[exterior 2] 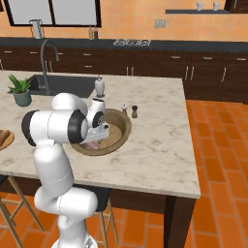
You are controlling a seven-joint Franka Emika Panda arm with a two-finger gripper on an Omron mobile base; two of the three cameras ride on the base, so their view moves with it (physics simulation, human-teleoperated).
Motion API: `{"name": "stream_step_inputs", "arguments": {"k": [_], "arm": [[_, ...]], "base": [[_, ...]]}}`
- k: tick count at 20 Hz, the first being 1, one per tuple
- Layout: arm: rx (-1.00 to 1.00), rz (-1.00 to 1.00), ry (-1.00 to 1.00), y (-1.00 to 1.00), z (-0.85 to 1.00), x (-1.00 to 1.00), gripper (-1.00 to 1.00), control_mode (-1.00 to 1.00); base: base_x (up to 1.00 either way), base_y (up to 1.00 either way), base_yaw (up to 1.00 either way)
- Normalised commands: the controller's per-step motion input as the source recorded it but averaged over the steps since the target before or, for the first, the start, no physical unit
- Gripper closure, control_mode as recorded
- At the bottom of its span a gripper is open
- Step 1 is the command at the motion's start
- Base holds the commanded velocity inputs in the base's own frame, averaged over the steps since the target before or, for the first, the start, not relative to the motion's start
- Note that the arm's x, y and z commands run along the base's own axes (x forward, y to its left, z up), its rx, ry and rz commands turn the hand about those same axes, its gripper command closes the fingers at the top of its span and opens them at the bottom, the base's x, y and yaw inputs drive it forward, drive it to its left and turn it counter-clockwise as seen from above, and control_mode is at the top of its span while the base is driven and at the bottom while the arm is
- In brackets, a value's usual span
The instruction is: Place one bun and one sausage from the bowl on each plate.
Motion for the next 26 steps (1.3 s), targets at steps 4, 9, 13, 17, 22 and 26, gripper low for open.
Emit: {"name": "stream_step_inputs", "arguments": {"k": [4, 9, 13, 17, 22, 26], "arm": [[0.00, 0.00, 0.00, 0.00, 0.00, 0.00, -1.00, -1.00], [0.00, 0.00, 0.00, 0.00, -0.11, -0.10, -1.00, -1.00], [0.00, 0.00, 0.00, 0.02, -0.35, -0.30, -1.00, -1.00], [0.00, 0.00, 0.00, 0.02, -0.18, -0.10, 1.00, -1.00], [0.00, 0.00, 0.00, 0.00, 0.00, 0.00, 1.00, -1.00], [0.00, 0.00, 0.00, 0.00, -0.07, -0.07, 1.00, -1.00]], "base": [[0.00, 0.00, 0.00], [0.00, 0.00, 0.00], [0.00, 0.00, 0.00], [0.00, 0.00, 0.00], [0.00, 0.00, 0.00], [0.00, 0.00, 0.00]]}}
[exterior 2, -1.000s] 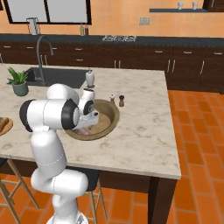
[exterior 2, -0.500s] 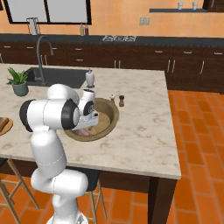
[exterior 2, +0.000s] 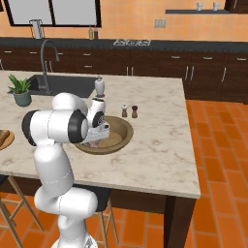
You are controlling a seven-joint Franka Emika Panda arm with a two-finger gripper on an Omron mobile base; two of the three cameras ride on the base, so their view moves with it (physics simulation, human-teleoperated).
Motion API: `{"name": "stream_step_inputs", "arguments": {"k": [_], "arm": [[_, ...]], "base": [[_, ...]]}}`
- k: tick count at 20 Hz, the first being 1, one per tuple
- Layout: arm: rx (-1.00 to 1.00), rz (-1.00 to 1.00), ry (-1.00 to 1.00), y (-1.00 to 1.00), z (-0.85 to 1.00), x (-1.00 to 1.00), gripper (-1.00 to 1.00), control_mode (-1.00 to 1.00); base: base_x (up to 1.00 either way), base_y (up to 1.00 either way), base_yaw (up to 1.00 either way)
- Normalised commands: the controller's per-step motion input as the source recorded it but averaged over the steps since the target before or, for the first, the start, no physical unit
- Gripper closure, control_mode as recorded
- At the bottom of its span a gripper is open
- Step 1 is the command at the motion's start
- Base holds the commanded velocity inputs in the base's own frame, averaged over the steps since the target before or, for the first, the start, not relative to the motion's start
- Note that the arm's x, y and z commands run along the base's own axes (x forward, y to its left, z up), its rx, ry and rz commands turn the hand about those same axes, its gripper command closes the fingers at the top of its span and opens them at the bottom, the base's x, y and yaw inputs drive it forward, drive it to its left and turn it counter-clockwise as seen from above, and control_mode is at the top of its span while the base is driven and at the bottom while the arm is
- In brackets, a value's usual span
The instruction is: Place one bun and one sausage from the bowl on each plate.
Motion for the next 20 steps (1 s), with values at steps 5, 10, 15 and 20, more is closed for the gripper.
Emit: {"name": "stream_step_inputs", "arguments": {"k": [5, 10, 15, 20], "arm": [[-0.01, 0.00, -0.01, 0.00, -0.31, -0.05, 1.00, -1.00], [-0.05, 0.00, -0.06, 0.02, -0.51, -0.16, 1.00, -1.00], [0.00, 0.00, -0.07, 0.00, 0.75, -0.22, 1.00, -1.00], [0.00, -0.06, -0.02, -0.04, 0.91, -0.32, 1.00, -1.00]], "base": [[0.00, 0.00, 0.00], [0.00, 0.00, 0.00], [0.00, 0.00, 0.00], [0.00, 0.00, 0.00]]}}
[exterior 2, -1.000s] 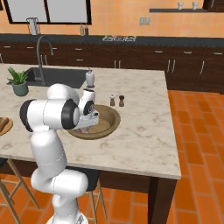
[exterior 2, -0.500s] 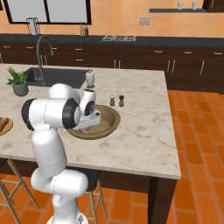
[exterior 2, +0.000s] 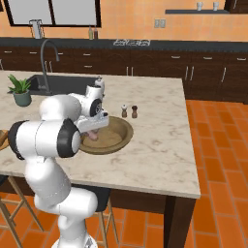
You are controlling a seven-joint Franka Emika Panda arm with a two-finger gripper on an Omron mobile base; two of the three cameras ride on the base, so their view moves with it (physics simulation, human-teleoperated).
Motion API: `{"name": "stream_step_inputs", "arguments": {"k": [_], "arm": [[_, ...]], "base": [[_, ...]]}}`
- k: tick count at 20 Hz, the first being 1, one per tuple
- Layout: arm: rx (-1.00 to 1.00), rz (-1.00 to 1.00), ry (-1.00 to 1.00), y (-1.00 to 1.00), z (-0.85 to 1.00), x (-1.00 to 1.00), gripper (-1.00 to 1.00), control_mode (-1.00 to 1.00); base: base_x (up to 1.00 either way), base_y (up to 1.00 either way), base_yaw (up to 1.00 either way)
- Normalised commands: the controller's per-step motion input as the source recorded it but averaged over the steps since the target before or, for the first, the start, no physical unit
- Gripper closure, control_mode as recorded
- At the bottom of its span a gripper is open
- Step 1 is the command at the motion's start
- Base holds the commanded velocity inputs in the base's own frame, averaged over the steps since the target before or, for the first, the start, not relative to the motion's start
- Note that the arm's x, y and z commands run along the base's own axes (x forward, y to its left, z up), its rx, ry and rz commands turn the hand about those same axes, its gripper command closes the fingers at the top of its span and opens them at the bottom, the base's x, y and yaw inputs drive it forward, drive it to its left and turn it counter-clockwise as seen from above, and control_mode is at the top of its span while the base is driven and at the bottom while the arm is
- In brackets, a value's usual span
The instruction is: Place one bun and one sausage from the bowl on each plate.
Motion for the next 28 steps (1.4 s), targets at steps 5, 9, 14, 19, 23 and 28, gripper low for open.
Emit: {"name": "stream_step_inputs", "arguments": {"k": [5, 9, 14, 19, 23, 28], "arm": [[0.00, -0.19, -0.05, -0.30, 0.74, -0.88, 1.00, -1.00], [0.00, -0.30, -0.04, -0.09, 0.70, -0.96, 1.00, -1.00], [-0.02, -0.35, -0.03, 0.03, 0.46, -0.98, 1.00, -1.00], [-0.09, -0.32, -0.01, 0.29, 0.29, -0.78, 1.00, -1.00], [0.00, -0.23, 0.00, 0.14, 0.41, -0.75, 1.00, -1.00], [0.00, -0.12, -0.01, 0.00, 0.36, -0.67, 1.00, -1.00]], "base": [[0.00, 0.00, 0.00], [0.00, 0.00, 0.00], [0.00, 0.00, 0.00], [0.00, 0.00, 0.00], [0.00, 0.00, 0.00], [0.00, 0.00, 0.00]]}}
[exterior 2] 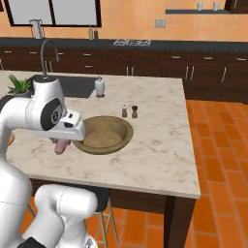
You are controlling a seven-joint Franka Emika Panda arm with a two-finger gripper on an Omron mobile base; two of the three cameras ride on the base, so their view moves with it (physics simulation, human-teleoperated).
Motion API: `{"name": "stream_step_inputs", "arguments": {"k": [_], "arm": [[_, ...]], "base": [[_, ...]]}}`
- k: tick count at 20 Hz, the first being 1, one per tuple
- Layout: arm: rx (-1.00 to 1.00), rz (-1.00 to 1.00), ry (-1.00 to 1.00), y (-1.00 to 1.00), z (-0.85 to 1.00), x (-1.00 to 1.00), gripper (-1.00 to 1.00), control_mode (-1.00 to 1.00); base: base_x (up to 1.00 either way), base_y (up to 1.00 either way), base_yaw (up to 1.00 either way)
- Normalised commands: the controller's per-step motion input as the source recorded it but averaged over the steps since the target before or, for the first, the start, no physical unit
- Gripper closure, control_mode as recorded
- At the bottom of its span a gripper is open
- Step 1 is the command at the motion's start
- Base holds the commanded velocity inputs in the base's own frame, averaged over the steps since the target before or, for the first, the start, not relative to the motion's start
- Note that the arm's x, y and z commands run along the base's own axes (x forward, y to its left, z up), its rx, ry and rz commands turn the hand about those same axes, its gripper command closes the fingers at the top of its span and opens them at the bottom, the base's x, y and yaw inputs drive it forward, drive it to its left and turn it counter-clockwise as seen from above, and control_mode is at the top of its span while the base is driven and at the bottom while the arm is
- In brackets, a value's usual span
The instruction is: Place one bun and one sausage from the bowl on each plate.
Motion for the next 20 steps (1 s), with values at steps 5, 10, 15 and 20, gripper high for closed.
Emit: {"name": "stream_step_inputs", "arguments": {"k": [5, 10, 15, 20], "arm": [[0.00, -0.03, -0.01, 0.00, 0.16, -0.41, 1.00, -1.00], [0.00, 0.00, -0.01, 0.00, 0.02, -0.05, 1.00, 1.00], [0.00, 0.00, 0.00, 0.00, 0.00, 0.00, 1.00, 1.00], [0.00, 0.00, 0.00, 0.00, 0.00, 0.00, 1.00, 1.00]], "base": [[0.00, 0.00, 0.00], [-0.20, 0.00, 0.00], [-0.91, 0.73, -0.02], [-0.40, 1.00, 0.00]]}}
